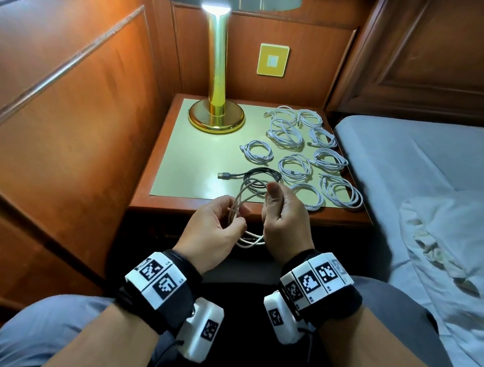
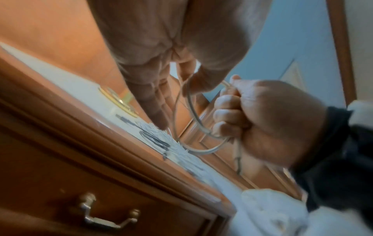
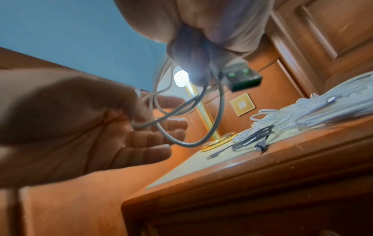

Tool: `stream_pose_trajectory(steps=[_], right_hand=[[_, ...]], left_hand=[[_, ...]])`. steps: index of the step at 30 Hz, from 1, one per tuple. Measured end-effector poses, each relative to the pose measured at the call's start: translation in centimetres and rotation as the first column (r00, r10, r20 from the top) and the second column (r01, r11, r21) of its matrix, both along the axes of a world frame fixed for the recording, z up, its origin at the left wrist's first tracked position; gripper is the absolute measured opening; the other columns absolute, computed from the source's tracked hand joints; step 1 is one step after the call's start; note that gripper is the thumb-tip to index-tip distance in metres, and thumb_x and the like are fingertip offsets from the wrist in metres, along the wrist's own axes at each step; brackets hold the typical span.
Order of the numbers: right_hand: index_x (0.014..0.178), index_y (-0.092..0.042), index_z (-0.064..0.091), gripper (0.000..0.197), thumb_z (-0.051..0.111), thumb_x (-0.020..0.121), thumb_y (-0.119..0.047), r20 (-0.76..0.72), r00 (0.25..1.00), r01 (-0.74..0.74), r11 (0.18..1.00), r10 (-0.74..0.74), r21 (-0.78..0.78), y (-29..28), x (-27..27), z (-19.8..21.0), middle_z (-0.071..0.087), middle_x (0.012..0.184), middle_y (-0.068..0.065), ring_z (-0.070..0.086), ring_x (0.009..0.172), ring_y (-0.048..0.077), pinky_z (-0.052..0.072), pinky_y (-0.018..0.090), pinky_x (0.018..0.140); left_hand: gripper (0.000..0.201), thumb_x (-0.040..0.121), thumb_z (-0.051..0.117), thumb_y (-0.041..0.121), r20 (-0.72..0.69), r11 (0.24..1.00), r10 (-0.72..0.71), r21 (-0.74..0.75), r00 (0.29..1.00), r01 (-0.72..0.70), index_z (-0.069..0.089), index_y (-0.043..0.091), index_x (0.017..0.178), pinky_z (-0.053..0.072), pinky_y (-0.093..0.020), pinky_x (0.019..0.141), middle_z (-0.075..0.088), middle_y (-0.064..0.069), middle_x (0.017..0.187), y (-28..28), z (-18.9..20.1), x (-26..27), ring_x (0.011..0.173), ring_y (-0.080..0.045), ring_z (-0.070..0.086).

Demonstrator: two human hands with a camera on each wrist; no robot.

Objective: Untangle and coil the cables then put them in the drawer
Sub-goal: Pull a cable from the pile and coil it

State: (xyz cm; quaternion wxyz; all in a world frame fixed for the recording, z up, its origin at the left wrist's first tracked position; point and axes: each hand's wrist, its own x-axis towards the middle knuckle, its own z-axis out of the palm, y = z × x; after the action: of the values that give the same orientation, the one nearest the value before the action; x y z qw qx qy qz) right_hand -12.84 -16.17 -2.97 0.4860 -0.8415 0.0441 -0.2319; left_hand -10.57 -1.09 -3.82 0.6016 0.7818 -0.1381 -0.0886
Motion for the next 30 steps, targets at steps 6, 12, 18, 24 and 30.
stream_pose_trajectory(steps=[6, 12, 18, 24, 30], right_hand=[[0.073, -0.018, 0.047, 0.044, 0.032, 0.102, -0.048, 0.020, 0.993, 0.119, 0.991, -0.120, 0.061, -1.4, 0.9, 0.5, 0.051, 0.057, 0.008, 0.050, 0.048, 0.025, 0.048, 0.045, 0.053], [0.067, -0.019, 0.038, 0.049, 0.036, 0.100, -0.055, -0.108, 0.986, 0.167, 0.806, -0.129, 0.568, -2.6, 1.1, 1.2, 0.037, 0.050, -0.006, 0.033, 0.039, 0.015, 0.032, 0.029, 0.047], [0.072, -0.019, 0.036, 0.039, 0.033, 0.108, -0.036, -0.085, 0.995, 0.041, 0.549, 0.056, 0.835, -2.0, 0.5, 2.4, 0.029, 0.051, -0.005, 0.027, 0.039, 0.011, 0.031, 0.021, 0.041], [0.072, -0.016, 0.037, 0.040, 0.034, 0.108, -0.032, -0.050, 0.998, 0.057, 0.493, -0.027, 0.868, -2.7, 0.7, 2.9, 0.032, 0.050, -0.004, 0.027, 0.037, 0.010, 0.032, 0.022, 0.041], [0.075, -0.017, 0.039, 0.037, 0.034, 0.108, -0.034, -0.026, 0.994, -0.018, 0.390, 0.106, 0.921, -2.8, 0.7, 2.6, 0.030, 0.054, -0.003, 0.026, 0.038, 0.010, 0.034, 0.023, 0.043]], left_hand=[[0.050, 0.092, 0.043, -0.001, 0.076, 0.985, -0.078, 0.157, 0.994, 0.065, 0.065, 0.024, 0.129, 0.061, -0.042, 0.082, 0.070, 0.001, 0.104, 1.0, -0.2, 0.6, 0.091, -0.012, 0.071], [0.065, 0.097, 0.044, -0.003, 0.223, 0.900, -0.162, 0.434, 0.961, 0.051, 0.030, 0.019, 0.156, 0.041, -0.021, 0.092, 0.054, 0.000, 0.104, 2.4, 0.2, 0.9, 0.092, -0.012, 0.052], [0.066, 0.102, 0.043, 0.013, 0.204, 0.804, -0.358, 0.563, 0.911, 0.190, 0.011, 0.016, 0.160, 0.041, -0.021, 0.091, 0.039, 0.001, 0.114, 0.4, -1.5, -0.8, 0.091, -0.009, 0.046], [0.066, 0.097, 0.033, 0.027, 0.187, 0.714, -0.486, 0.648, 0.854, 0.264, 0.018, 0.009, 0.158, 0.049, -0.040, 0.088, 0.034, 0.000, 0.104, -1.2, -2.8, -2.1, 0.091, -0.024, 0.050], [0.003, 0.096, 0.060, 0.018, 0.184, 0.869, -0.361, 0.423, 0.914, 0.258, 0.060, 0.021, 0.098, 0.046, -0.026, 0.089, 0.054, 0.002, 0.095, -1.1, -1.7, -2.0, 0.090, -0.015, 0.056]])
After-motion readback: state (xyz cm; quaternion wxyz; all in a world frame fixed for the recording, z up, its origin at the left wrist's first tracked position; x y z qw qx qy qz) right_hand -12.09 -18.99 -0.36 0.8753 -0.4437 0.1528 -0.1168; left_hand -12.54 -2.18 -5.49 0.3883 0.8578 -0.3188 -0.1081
